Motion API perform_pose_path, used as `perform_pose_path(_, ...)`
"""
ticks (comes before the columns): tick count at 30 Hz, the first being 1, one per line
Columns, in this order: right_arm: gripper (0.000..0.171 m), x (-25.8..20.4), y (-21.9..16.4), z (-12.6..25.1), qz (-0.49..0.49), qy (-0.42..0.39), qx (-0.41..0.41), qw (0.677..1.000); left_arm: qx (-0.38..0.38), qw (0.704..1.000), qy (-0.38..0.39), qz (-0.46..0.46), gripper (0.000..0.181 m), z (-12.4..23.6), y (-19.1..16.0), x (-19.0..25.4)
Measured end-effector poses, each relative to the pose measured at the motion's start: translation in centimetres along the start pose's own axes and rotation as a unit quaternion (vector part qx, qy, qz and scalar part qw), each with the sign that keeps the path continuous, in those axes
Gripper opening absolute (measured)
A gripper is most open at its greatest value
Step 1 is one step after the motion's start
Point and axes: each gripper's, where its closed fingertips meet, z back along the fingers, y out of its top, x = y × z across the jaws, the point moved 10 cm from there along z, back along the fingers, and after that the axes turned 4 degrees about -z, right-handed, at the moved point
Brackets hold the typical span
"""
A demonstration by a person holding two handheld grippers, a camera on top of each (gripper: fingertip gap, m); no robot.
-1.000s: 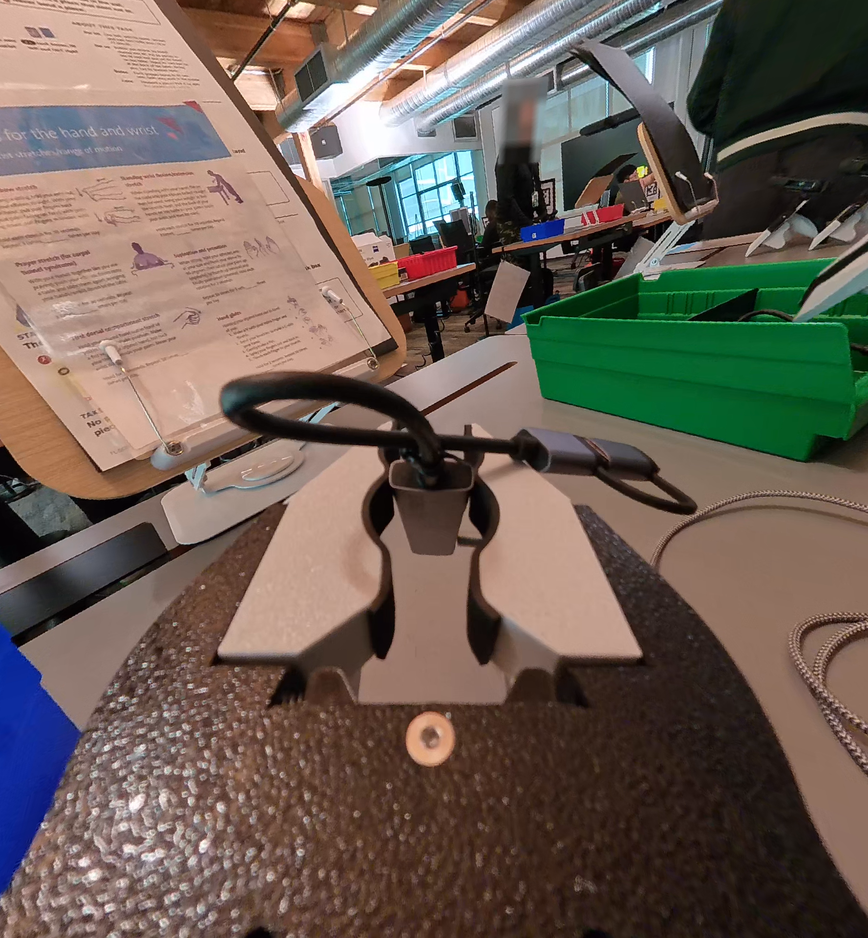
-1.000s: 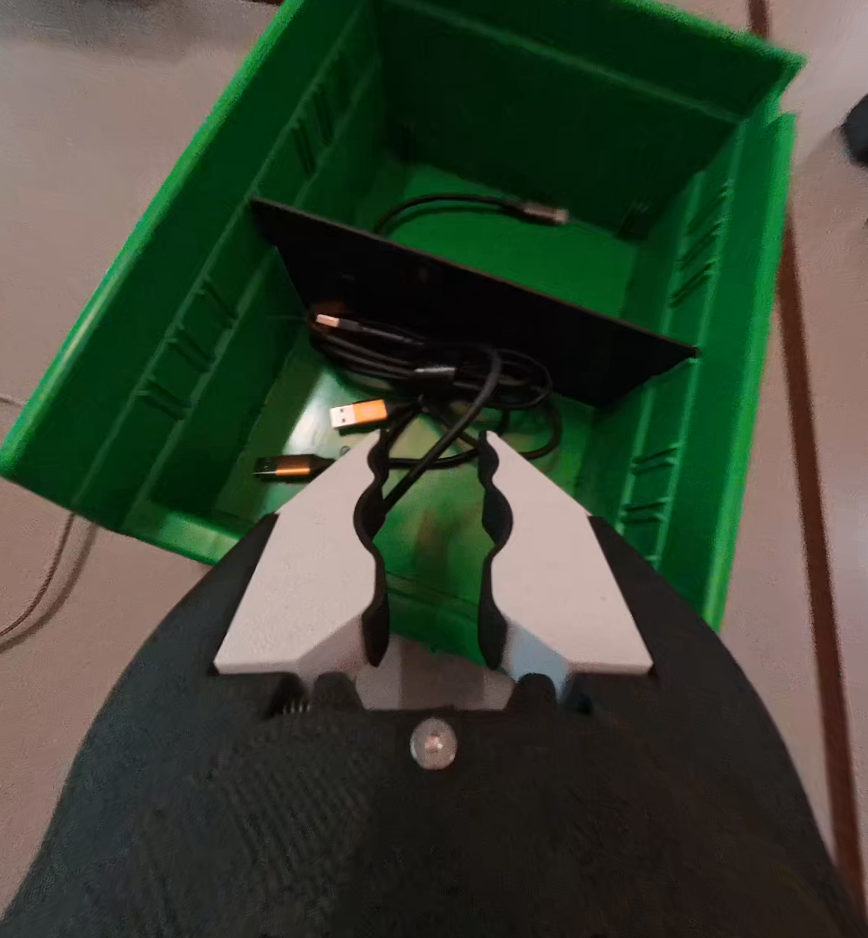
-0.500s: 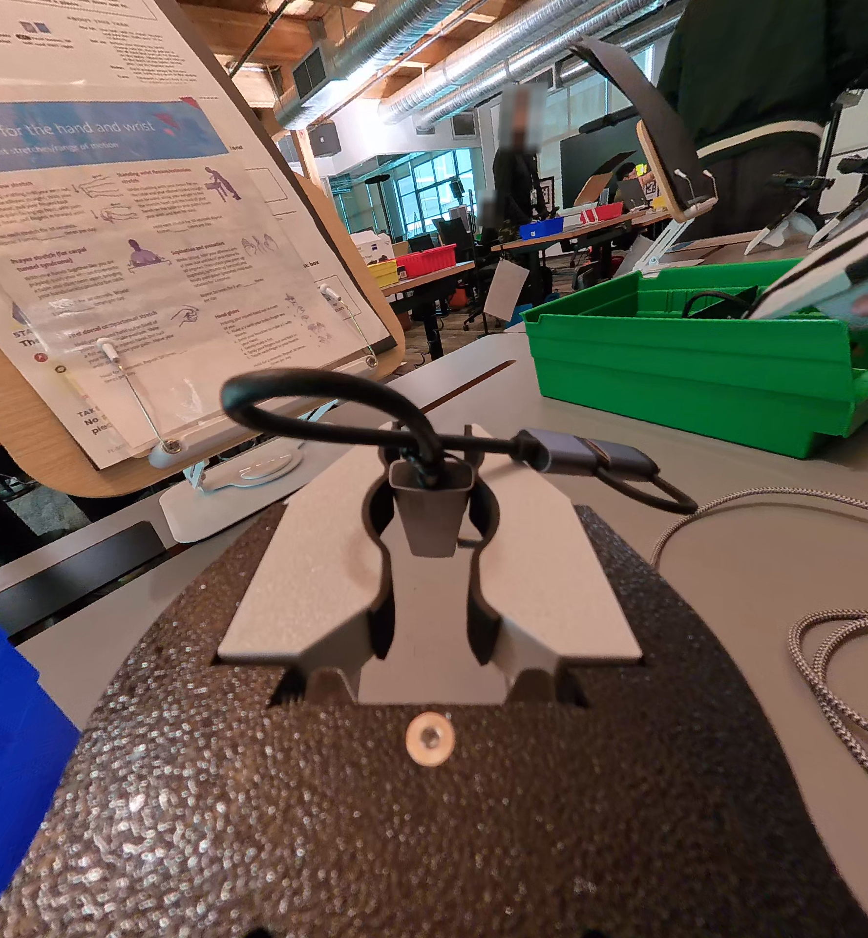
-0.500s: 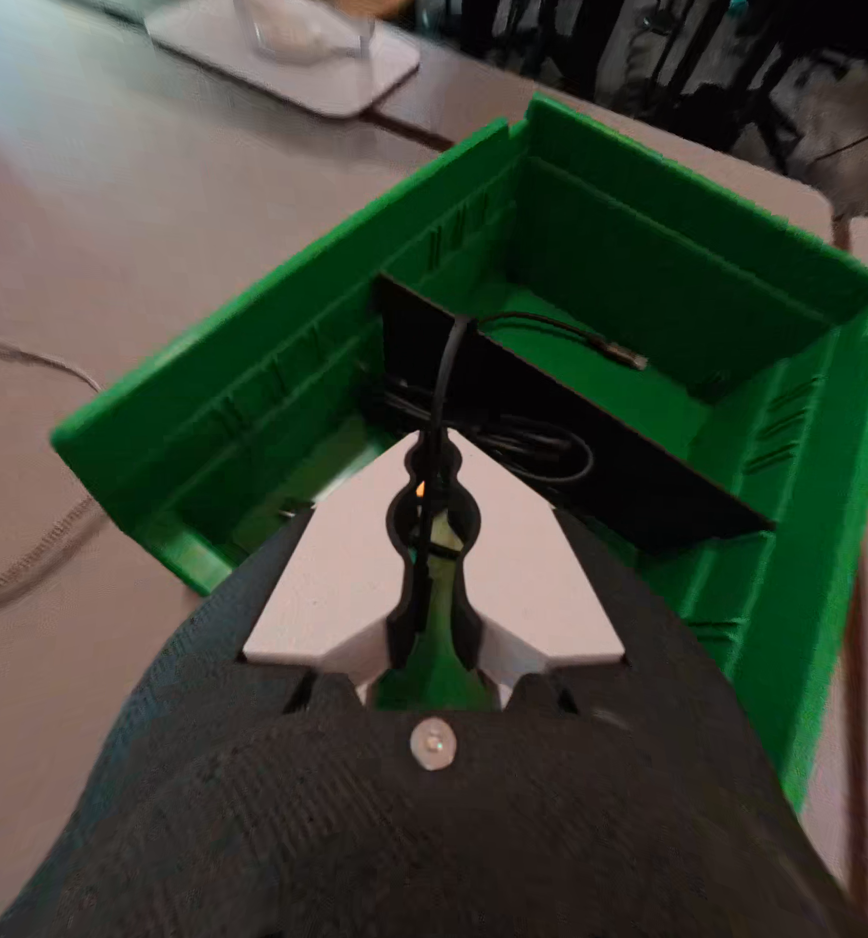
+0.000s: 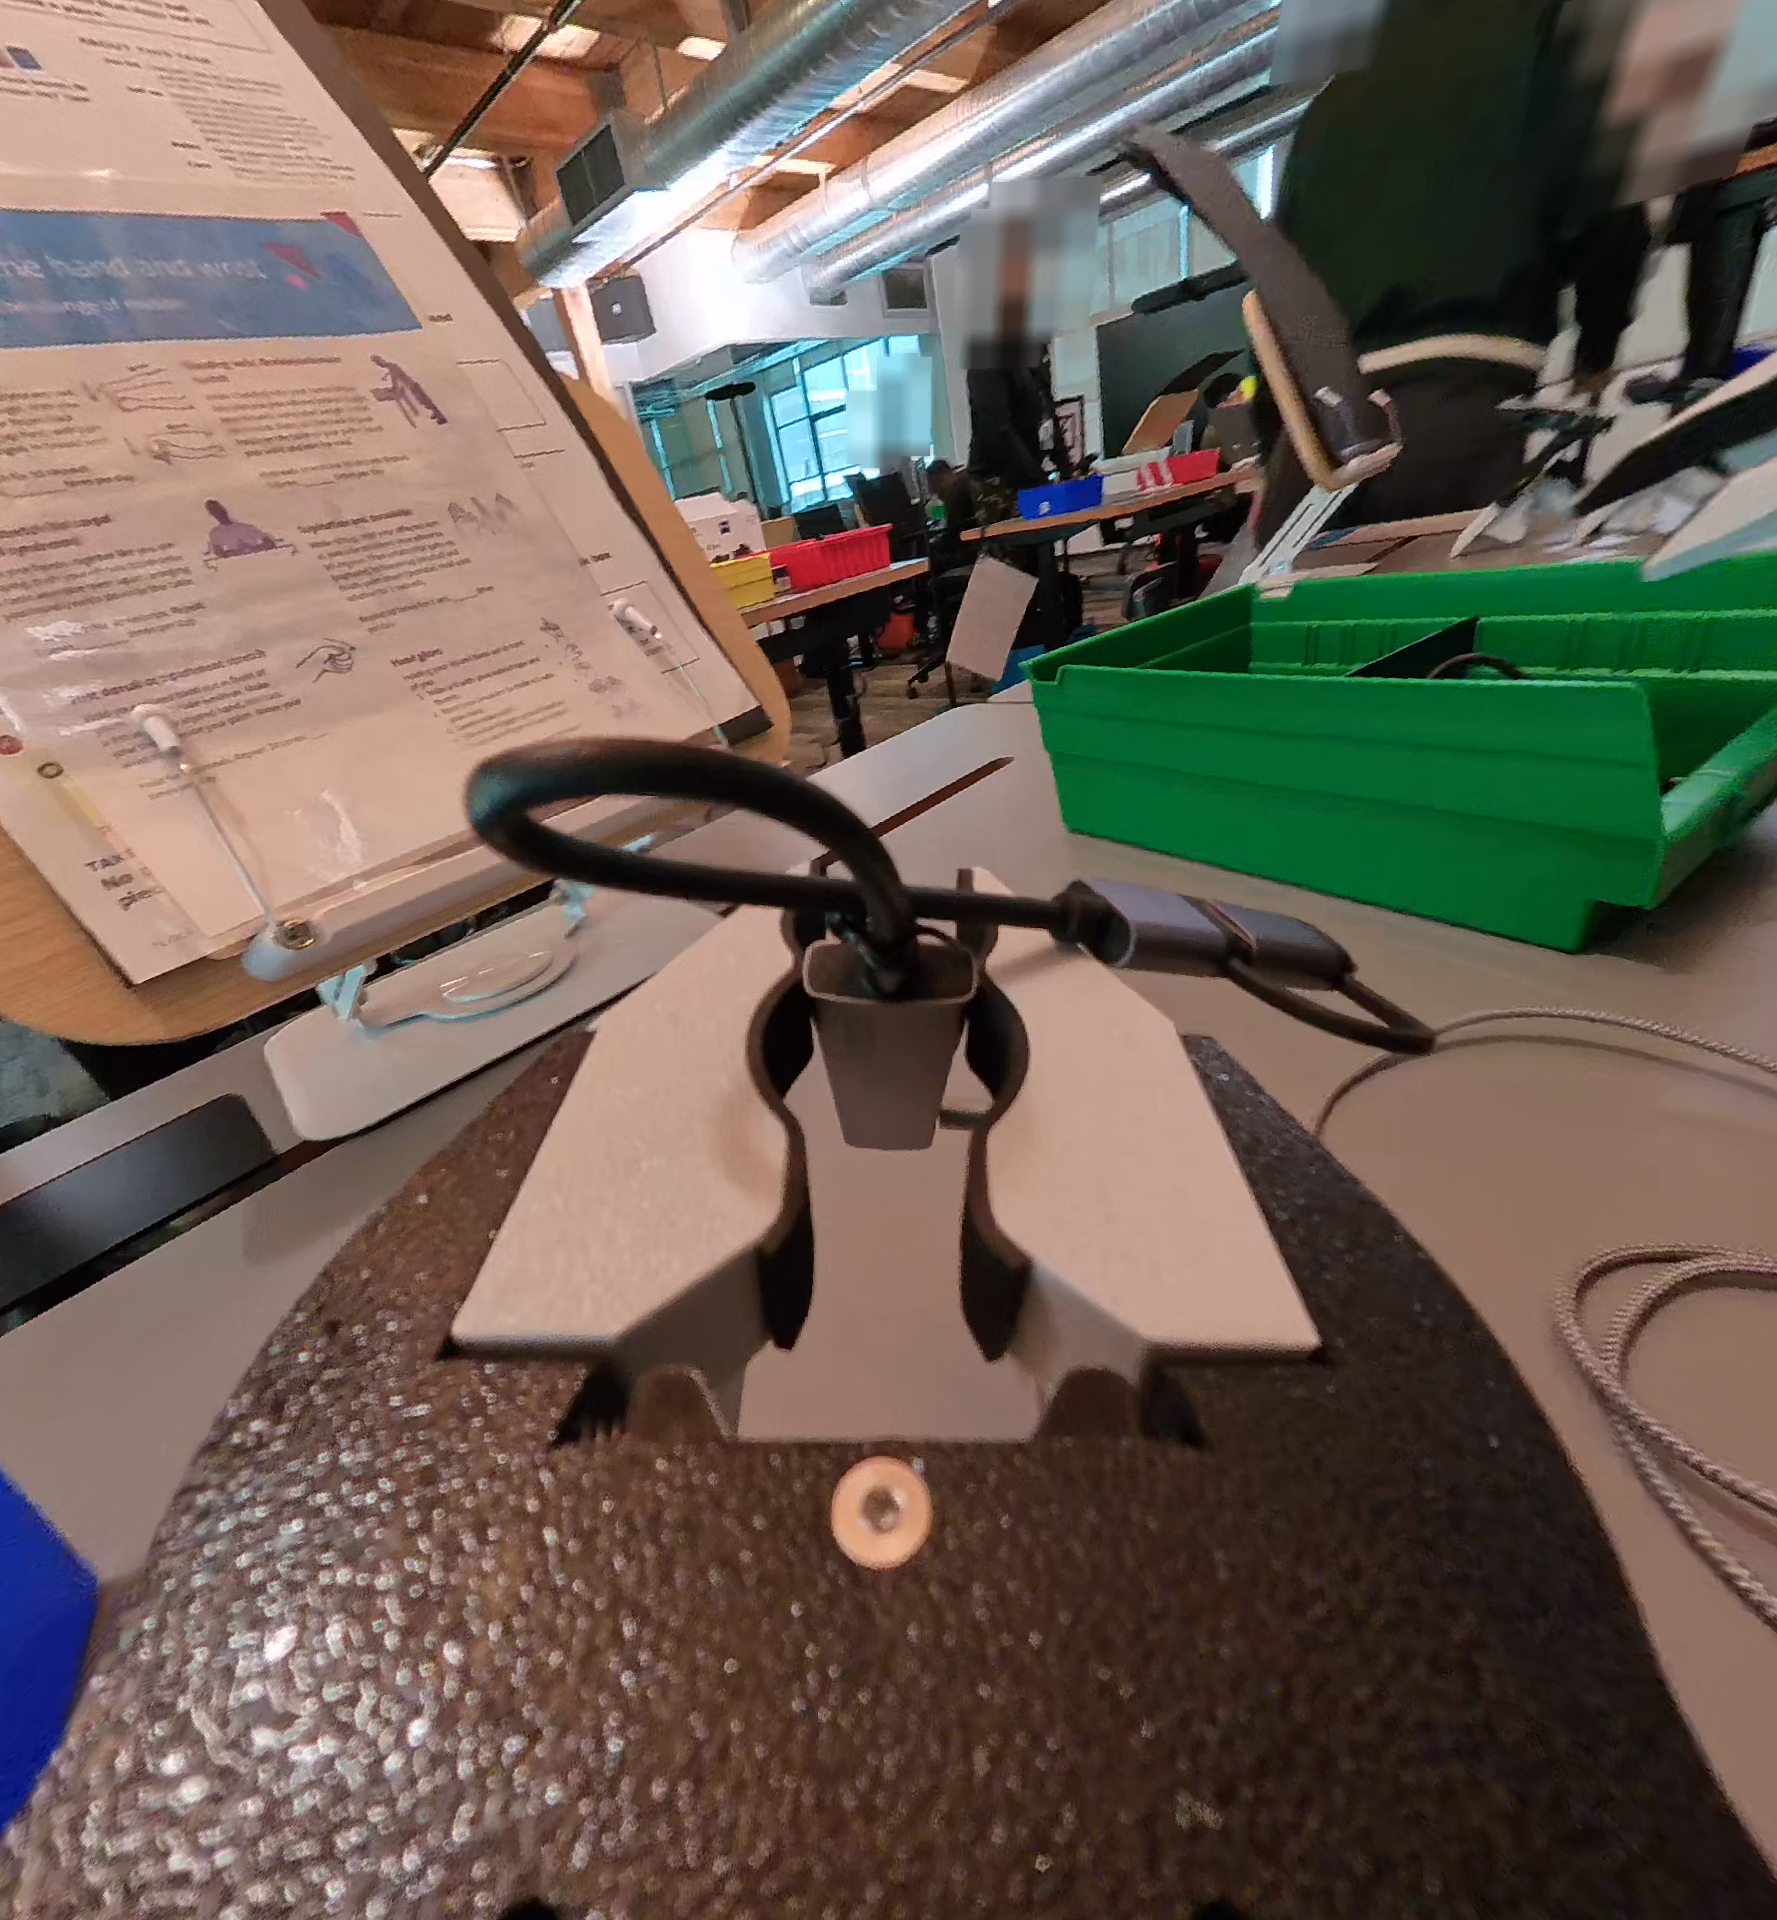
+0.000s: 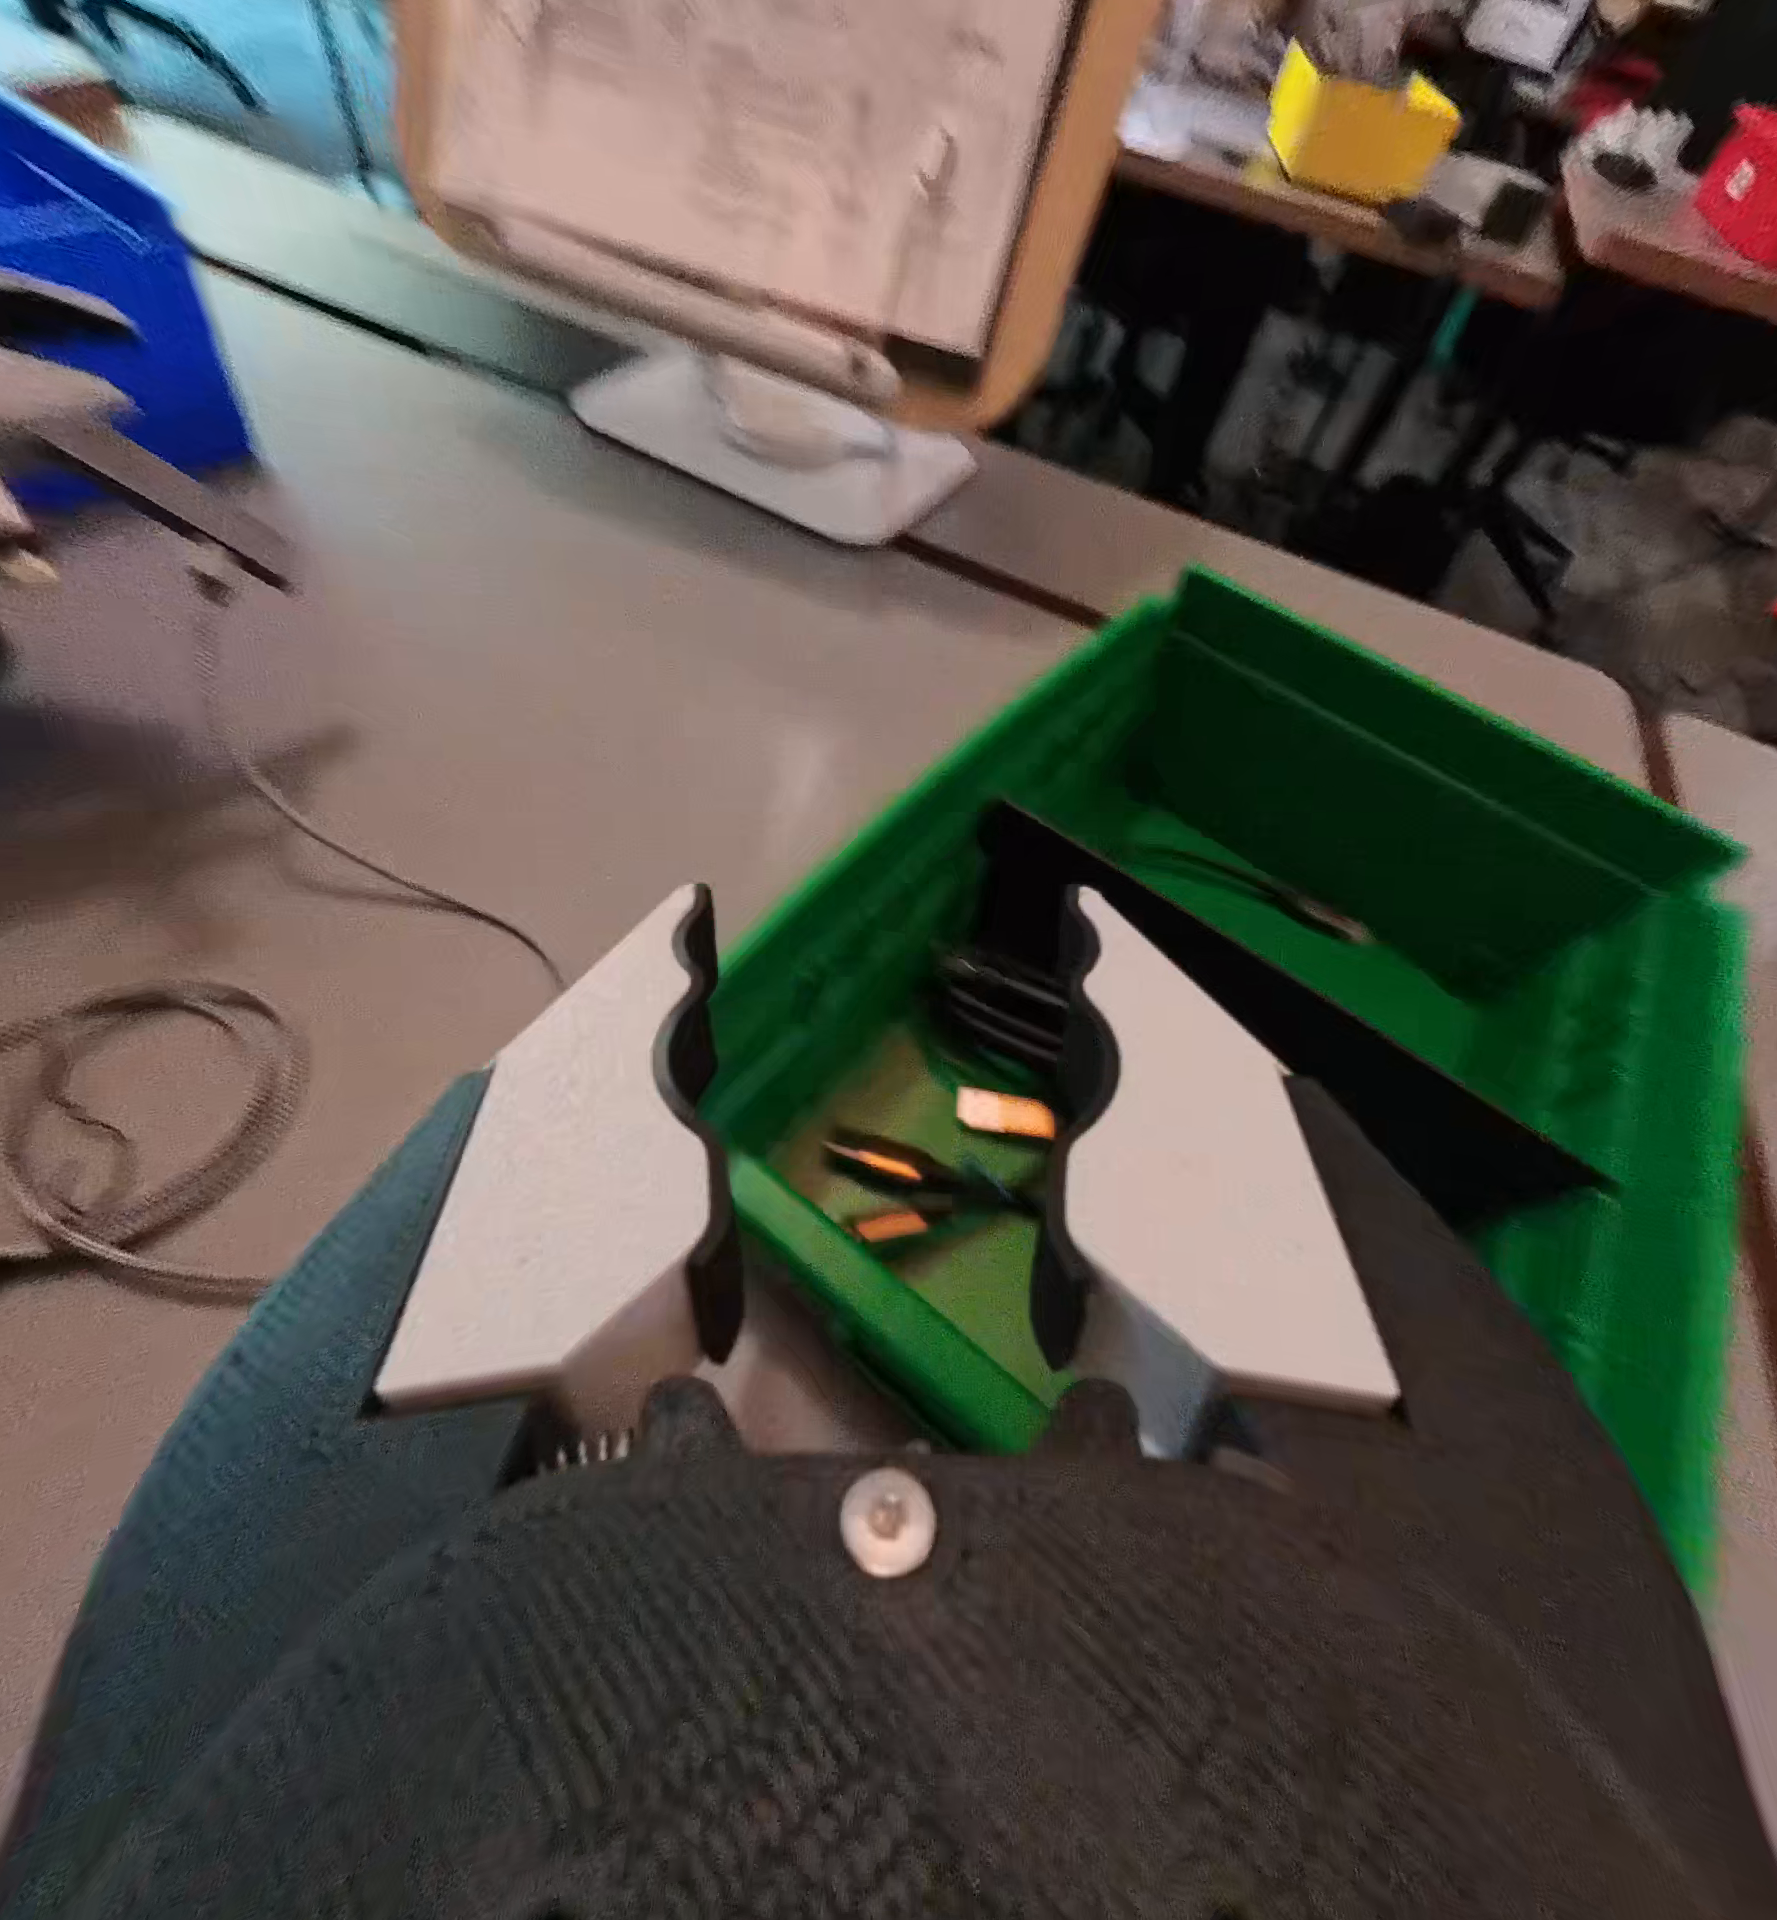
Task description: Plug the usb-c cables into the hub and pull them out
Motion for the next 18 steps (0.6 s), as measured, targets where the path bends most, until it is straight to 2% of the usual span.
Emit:
perform_pose_path(3, 0.07, -6.0, 1.0, -2.9, -0.024, 0.092, 0.093, 0.991, 0.021, 0.999, -0.026, 0.019, 0.022, 0.0, 0.4, 0.4)
perform_pose_path(7, 0.071, -12.2, 1.3, -8.0, 0.0, 0.178, 0.165, 0.97, 0.066, 0.995, -0.069, 0.026, 0.022, 0.5, 1.5, 0.8)
perform_pose_path(8, 0.07, -13.0, 1.2, -9.4, -0.015, 0.205, 0.159, 0.966, 0.077, 0.993, -0.079, 0.034, 0.022, 0.6, 1.7, 0.9)
perform_pose_path(10, 0.083, -14.0, 0.9, -12.1, -0.08, 0.29, 0.101, 0.948, 0.103, 0.988, -0.099, 0.064, 0.022, 0.9, 2.2, 0.7)
perform_pose_path(13, 0.082, -14.3, 0.0, -14.6, -0.184, 0.399, 0.038, 0.898, 0.133, 0.981, -0.113, 0.091, 0.022, 1.4, 2.6, 0.3)
perform_pose_path(18, 0.062, -14.5, -1.8, -15.9, -0.367, 0.553, 0.007, 0.748, 0.178, 0.967, -0.15, 0.103, 0.022, 1.7, 3.0, 0.5)
